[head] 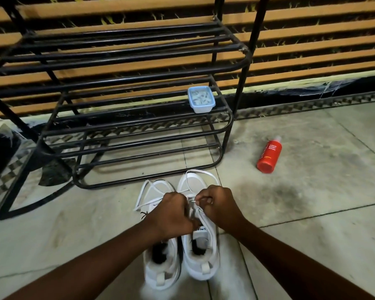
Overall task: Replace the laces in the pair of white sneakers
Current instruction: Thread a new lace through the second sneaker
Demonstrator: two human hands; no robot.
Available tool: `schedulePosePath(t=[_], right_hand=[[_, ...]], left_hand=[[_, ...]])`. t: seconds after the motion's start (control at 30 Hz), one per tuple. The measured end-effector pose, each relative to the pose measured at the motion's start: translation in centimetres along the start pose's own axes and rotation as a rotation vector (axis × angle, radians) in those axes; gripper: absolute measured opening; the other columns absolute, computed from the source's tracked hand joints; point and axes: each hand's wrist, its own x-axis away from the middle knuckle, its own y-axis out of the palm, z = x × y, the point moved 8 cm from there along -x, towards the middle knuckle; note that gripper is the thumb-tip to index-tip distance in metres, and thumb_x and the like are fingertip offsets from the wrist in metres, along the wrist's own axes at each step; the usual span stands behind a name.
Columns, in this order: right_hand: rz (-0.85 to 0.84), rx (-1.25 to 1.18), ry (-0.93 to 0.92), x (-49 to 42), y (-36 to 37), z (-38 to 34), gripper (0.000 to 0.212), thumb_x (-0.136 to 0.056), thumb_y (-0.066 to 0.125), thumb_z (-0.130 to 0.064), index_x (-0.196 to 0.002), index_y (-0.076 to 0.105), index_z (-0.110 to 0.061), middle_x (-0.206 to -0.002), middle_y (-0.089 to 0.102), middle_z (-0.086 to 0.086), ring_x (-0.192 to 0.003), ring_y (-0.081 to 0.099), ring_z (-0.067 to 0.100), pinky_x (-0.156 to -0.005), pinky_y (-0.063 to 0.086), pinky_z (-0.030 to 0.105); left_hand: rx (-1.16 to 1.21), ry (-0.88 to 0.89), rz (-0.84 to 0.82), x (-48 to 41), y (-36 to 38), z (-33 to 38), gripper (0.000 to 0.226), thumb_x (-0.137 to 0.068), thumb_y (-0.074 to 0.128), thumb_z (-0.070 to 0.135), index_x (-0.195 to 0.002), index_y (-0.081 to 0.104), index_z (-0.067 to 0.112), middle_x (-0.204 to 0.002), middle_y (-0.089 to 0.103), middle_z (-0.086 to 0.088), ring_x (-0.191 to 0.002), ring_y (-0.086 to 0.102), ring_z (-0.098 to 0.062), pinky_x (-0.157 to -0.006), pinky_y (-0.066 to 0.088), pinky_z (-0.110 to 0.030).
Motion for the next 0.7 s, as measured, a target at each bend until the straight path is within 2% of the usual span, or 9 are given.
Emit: schedulePosePath(t=[0.07, 0.13, 0.2, 0.3, 0.37, 0.5, 0.6, 0.63, 0.7], right_hand=[[-0.008, 0.041, -0.021, -0.2, 0.2, -0.3, 0.023, -0.072, 0.064, 0.005, -0.076, 0.080, -0.012, -0.074, 0.074, 0.000, -0.074, 0.062, -0.005, -0.070, 0.037, -0.002], [-0.035, 0.082, -0.033, -0.1, 0.5, -0.4, 0.023, -0.072, 0.061, -0.002, -0.078, 0.080, -0.013, -0.079, 0.075, 0.002, -0.074, 0.066, 0.009, -0.073, 0.041, 0.005], [-0.074, 0.124, -0.035, -0.1, 1.2, -0.4, 0.021, -0.075, 0.062, -0.005, -0.082, 0.080, -0.012, -0.083, 0.074, 0.004, -0.080, 0.068, 0.019, -0.078, 0.049, 0.020], [-0.095, 0.176, -0.018, -0.1, 1.9, -0.5, 0.017, -0.079, 0.065, -0.005, -0.086, 0.079, -0.013, -0.088, 0.069, 0.004, -0.087, 0.064, 0.024, -0.084, 0.049, 0.032], [-0.090, 0.185, 0.001, -0.2, 2.0, -0.5, 0.019, -0.077, 0.064, -0.003, -0.081, 0.078, -0.016, -0.084, 0.066, 0.001, -0.085, 0.063, 0.023, -0.082, 0.048, 0.031], [-0.032, 0.142, 0.032, -0.2, 1.5, -0.7, 0.021, -0.071, 0.064, 0.005, -0.071, 0.073, -0.013, -0.067, 0.054, -0.015, -0.074, 0.063, 0.018, -0.071, 0.045, 0.021], [-0.001, 0.096, 0.065, 0.1, 1.4, -0.8, 0.020, -0.072, 0.064, 0.006, -0.068, 0.074, -0.011, -0.065, 0.063, -0.012, -0.072, 0.065, 0.014, -0.067, 0.041, 0.009], [-0.004, 0.094, 0.081, 0.1, 1.5, -0.8, 0.019, -0.074, 0.063, 0.004, -0.069, 0.074, -0.011, -0.070, 0.068, -0.007, -0.075, 0.066, 0.016, -0.069, 0.042, 0.009], [-0.025, 0.138, 0.117, 0.4, 1.9, -0.6, 0.019, -0.079, 0.058, 0.000, -0.076, 0.074, -0.010, -0.084, 0.071, 0.003, -0.086, 0.065, 0.023, -0.079, 0.049, 0.023]], left_hand=[[0.074, -0.054, -0.012, -0.1, 0.0, -0.4, 0.050, -0.054, 0.063, 0.056, -0.051, 0.042, 0.011, -0.044, 0.040, 0.006, -0.051, 0.045, -0.004, -0.047, 0.029, -0.015], [0.143, -0.121, -0.039, -0.1, -0.1, -1.1, 0.042, -0.045, 0.058, 0.049, -0.050, 0.042, 0.011, -0.043, 0.034, 0.009, -0.047, 0.036, -0.006, -0.046, 0.028, -0.021], [0.228, -0.207, -0.054, 0.0, 0.0, -1.9, 0.031, -0.051, 0.063, 0.033, -0.062, 0.060, 0.004, -0.054, 0.046, 0.005, -0.052, 0.043, -0.009, -0.052, 0.038, -0.027], [0.443, -0.332, -0.060, 0.3, 0.2, -2.5, 0.045, -0.053, 0.061, 0.021, -0.091, 0.070, -0.002, -0.073, 0.065, -0.010, -0.059, 0.059, -0.020, -0.055, 0.047, -0.029], [0.511, -0.385, -0.072, 0.4, 0.5, -2.8, 0.042, -0.061, 0.064, 0.012, -0.101, 0.068, 0.003, -0.085, 0.068, -0.014, -0.061, 0.061, -0.023, -0.056, 0.049, -0.030], [0.522, -0.392, -0.115, 0.1, 1.0, -3.2, 0.031, -0.075, 0.061, -0.007, -0.103, 0.071, 0.001, -0.082, 0.064, -0.011, -0.061, 0.059, -0.022, -0.058, 0.050, -0.030], [0.535, -0.409, -0.130, 0.0, 1.1, -3.3, 0.030, -0.076, 0.061, -0.009, -0.102, 0.072, 0.001, -0.082, 0.064, -0.012, -0.063, 0.060, -0.023, -0.060, 0.051, -0.031], [0.548, -0.410, -0.139, 0.0, 1.2, -3.3, 0.031, -0.075, 0.061, -0.009, -0.102, 0.072, 0.000, -0.083, 0.064, -0.013, -0.064, 0.060, -0.023, -0.061, 0.051, -0.031], [0.582, -0.413, -0.158, 0.0, 1.3, -3.3, 0.033, -0.072, 0.060, -0.009, -0.103, 0.071, -0.002, -0.084, 0.063, -0.014, -0.068, 0.060, -0.025, -0.061, 0.049, -0.032]])
